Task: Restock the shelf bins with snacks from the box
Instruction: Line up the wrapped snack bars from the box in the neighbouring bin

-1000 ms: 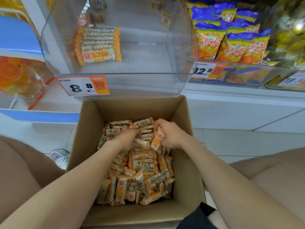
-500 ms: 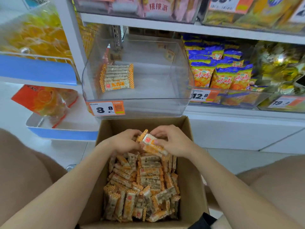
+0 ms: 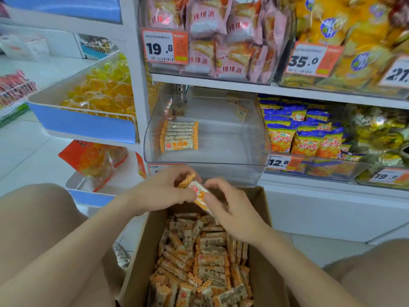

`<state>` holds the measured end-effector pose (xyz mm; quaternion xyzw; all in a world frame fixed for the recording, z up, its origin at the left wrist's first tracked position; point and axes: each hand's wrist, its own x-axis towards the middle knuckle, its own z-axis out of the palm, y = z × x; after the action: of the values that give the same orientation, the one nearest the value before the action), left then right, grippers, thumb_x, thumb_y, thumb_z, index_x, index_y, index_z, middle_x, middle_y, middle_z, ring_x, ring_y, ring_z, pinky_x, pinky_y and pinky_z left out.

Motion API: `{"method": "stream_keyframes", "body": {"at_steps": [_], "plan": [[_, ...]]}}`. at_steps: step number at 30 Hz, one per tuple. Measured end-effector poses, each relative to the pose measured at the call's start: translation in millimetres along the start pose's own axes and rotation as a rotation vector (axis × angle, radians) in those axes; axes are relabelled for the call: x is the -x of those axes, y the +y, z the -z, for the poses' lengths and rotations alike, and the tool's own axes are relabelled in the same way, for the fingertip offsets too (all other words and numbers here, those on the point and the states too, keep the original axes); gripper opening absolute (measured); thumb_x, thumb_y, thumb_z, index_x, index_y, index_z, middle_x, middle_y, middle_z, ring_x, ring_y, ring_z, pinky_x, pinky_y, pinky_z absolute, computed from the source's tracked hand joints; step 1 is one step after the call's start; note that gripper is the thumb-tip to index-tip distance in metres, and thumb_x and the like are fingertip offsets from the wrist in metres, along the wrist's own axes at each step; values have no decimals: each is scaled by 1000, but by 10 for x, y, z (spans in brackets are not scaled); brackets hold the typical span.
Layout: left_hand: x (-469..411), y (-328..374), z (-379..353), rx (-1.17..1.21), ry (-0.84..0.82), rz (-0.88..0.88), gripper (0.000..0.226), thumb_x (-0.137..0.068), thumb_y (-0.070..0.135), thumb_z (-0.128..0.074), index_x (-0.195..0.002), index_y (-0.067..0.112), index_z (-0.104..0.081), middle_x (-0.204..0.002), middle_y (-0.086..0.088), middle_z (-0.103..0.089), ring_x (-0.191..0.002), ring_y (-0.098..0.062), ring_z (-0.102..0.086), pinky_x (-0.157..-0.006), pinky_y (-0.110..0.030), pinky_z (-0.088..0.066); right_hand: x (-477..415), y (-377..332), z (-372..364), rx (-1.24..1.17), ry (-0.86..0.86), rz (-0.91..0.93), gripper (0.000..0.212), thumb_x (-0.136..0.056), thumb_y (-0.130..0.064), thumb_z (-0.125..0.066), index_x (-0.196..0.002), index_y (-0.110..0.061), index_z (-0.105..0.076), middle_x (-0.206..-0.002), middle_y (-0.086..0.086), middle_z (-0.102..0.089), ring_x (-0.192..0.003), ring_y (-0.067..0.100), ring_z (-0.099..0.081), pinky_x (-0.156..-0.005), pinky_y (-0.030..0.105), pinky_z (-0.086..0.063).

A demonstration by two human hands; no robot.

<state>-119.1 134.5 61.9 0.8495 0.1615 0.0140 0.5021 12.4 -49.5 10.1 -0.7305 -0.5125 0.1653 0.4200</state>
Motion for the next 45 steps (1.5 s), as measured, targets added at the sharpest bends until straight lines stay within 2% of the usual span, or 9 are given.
{"method": "stream_keyframes", "body": {"at_steps": [5,8,11,15,20,25,31,37,45], "plan": [[58,144,234,39,195,-196,34,-91,6,-74,-118,25,-66,-98,3,-72,-80,-12,-65,-71,-23,-51,-179,-320,26,-26,91,61,41,-104,-23,-60,-139,-40,-46,-126,-22,-62,-115,5,-63,-90,25,-54],[10,108,375,-3,654,-233,14,-94,18,-72,-106,25,-68,-95,9,-68,-79,-12,-61,-69,-24,-50,-484,-361,102,64,250,66,48,-105,-25,-60,-149,-29,-43,-137,-19,-56,-124,-1,-55,-99,22,-48],[-120,-63,532,-126,972,-92,20,-94,22,-66,-113,22,-61,-108,2,-58,-97,-16,-55,-82,-34,-49,-928,-280,185,327,337,19,50,-105,-23,-58,-153,-20,-43,-145,-2,-57,-127,21,-49,-102,37,-39],[-313,-252,610,-221,750,175,54,-95,15,-64,-144,8,-43,-138,-15,-48,-129,-35,-47,-105,-46,-41,-1600,-61,187,576,-46,-151,47,-106,-23,-55,-152,-28,-43,-142,8,-58,-133,34,-43,-108,48,-36],[-454,-299,670,-341,625,220,39,-92,9,-59,-129,7,-44,-124,-11,-58,-116,-32,-57,-79,-36,-42,-2113,154,-62,602,-366,-200,47,-99,-21,-62,-145,-25,-53,-147,9,-58,-137,30,-51,-112,43,-45],[-515,-291,729,-396,600,214,31,-91,7,-58,-112,11,-35,-98,-12,-57,-86,-34,-59,-52,-34,-31,-2353,191,-289,660,-253,-88,55,-87,-21,-71,-142,-22,-65,-138,8,-66,-130,27,-59,-105,33,-48],[-502,-280,725,-415,596,207,29,-92,6,-58,-110,10,-35,-96,-11,-54,-82,-33,-56,-54,-36,-32,-2399,170,-369,798,-67,-64,47,-86,-25,-74,-133,-31,-72,-133,0,-70,-126,29,-60,-102,43,-52],[-461,-277,717,-432,592,206,30,-91,4,-55,-113,11,-35,-91,-11,-55,-79,-33,-58,-55,-37,-35,-2391,111,-422,878,-58,-65,27,-84,-25,-76,-111,-20,-77,-114,7,-69,-113,31,-61,-93,43,-55],[-443,-289,715,-432,584,203,32,-91,5,-54,-118,10,-38,-88,-13,-60,-78,-34,-62,-58,-39,-43,-2355,67,-358,867,-44,-17,36,-83,-29,-80,-118,-21,-75,-118,7,-68,-116,32,-60,-96,42,-51]]}}
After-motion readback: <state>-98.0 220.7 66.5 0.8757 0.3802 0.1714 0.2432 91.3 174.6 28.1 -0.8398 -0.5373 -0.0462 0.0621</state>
